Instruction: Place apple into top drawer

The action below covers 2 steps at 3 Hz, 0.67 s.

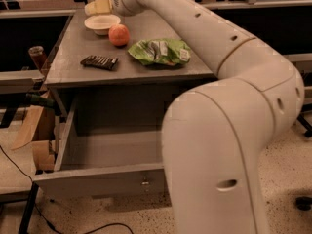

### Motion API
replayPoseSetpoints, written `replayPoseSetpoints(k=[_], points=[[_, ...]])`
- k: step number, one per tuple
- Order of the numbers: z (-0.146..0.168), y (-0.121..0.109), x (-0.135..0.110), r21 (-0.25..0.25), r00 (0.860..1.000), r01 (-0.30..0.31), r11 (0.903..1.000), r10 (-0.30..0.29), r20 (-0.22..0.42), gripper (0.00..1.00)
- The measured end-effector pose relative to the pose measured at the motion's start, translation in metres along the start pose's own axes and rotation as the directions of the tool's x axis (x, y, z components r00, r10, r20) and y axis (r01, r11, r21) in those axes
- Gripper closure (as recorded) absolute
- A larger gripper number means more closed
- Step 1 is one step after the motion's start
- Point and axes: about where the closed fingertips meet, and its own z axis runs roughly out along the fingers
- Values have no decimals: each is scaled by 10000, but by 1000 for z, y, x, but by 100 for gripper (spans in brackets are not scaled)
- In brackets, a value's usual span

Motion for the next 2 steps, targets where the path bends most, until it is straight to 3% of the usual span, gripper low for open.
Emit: replayPoseSetpoints(k=[1,2], points=[[28,2,2,466,9939,-1054,9933,1068,-278,0],[49,1,18,667,9796,-1717,9829,1775,-944,0]])
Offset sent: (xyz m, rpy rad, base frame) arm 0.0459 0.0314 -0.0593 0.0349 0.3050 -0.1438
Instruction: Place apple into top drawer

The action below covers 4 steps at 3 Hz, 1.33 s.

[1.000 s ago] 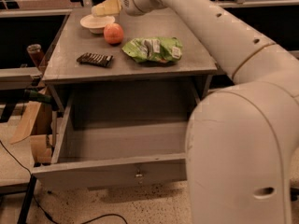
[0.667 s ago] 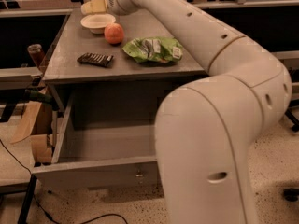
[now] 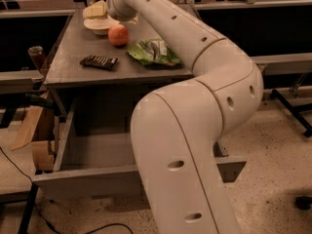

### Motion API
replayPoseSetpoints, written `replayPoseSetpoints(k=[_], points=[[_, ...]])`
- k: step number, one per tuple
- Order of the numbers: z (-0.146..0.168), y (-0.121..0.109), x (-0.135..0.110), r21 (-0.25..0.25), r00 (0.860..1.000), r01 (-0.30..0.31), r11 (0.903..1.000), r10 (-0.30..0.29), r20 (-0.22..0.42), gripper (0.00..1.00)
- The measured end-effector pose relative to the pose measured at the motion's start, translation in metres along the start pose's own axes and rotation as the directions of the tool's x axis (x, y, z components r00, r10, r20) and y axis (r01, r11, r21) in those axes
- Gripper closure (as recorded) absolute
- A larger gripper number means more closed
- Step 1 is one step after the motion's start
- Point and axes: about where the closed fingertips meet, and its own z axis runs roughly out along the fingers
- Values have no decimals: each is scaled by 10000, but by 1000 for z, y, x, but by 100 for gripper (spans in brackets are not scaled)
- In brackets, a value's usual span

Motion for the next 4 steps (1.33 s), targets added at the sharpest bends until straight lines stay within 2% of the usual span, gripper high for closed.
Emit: replayPoseSetpoints(k=[1,3,4], points=[[15,-7,19,50,9968,-397,9992,400,-691,0],[32,-13,49,75,9794,-519,9986,524,-1952,0],[34,-13,55,155,9719,-490,9987,513,-2296,18]])
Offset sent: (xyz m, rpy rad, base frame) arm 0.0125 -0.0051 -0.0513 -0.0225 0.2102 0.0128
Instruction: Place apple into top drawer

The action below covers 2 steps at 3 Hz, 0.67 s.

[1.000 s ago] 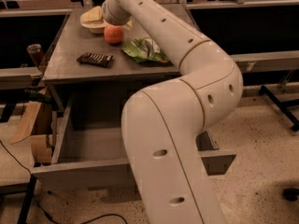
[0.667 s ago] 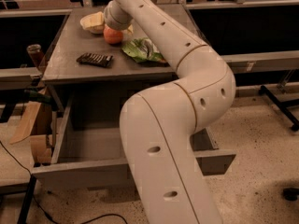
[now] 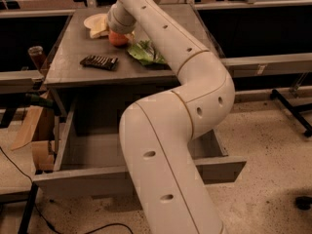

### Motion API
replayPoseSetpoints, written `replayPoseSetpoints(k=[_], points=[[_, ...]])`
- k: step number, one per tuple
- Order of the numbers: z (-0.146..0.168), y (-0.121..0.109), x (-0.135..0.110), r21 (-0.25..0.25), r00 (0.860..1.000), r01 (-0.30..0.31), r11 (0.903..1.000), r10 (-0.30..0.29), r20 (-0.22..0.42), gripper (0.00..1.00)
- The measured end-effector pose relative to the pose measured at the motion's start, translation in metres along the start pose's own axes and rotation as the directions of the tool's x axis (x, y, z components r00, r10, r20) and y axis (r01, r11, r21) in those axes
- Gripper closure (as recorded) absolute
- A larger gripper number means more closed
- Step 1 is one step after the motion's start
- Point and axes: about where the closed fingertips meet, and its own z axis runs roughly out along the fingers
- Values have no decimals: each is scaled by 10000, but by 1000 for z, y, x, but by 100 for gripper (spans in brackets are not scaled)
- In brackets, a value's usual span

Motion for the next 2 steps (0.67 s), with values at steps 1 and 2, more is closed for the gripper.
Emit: replayPoseSetpoints(k=[1,2], points=[[1,-3,-1,200,9994,-317,9993,319,-107,49],[1,-5,-4,406,9981,-609,9973,613,-91,72]])
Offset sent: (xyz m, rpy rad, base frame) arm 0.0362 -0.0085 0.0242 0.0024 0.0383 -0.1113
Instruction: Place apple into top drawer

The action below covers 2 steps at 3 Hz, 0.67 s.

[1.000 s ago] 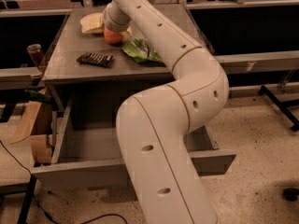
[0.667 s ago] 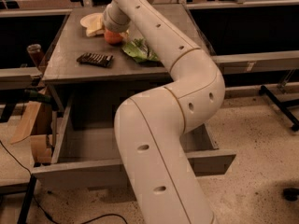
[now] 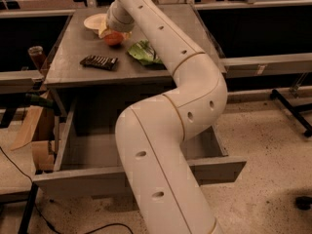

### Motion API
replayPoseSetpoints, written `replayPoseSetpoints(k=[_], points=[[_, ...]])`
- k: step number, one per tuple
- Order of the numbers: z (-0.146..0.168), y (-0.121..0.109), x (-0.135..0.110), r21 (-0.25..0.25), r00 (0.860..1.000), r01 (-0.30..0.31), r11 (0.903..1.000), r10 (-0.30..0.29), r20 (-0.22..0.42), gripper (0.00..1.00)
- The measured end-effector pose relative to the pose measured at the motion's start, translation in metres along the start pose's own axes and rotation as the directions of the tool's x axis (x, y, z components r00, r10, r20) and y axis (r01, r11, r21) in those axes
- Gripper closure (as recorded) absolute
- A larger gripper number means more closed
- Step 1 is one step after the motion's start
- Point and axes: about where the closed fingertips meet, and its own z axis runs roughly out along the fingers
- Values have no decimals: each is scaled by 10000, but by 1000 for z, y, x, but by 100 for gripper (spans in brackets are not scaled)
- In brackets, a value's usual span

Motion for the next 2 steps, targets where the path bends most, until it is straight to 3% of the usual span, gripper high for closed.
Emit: replayPoseSetpoints(k=[1,2], points=[[-14,-3,-15,24,9989,144,9999,-145,447,96],[-49,-10,-38,127,9915,517,9986,-528,1186,100]])
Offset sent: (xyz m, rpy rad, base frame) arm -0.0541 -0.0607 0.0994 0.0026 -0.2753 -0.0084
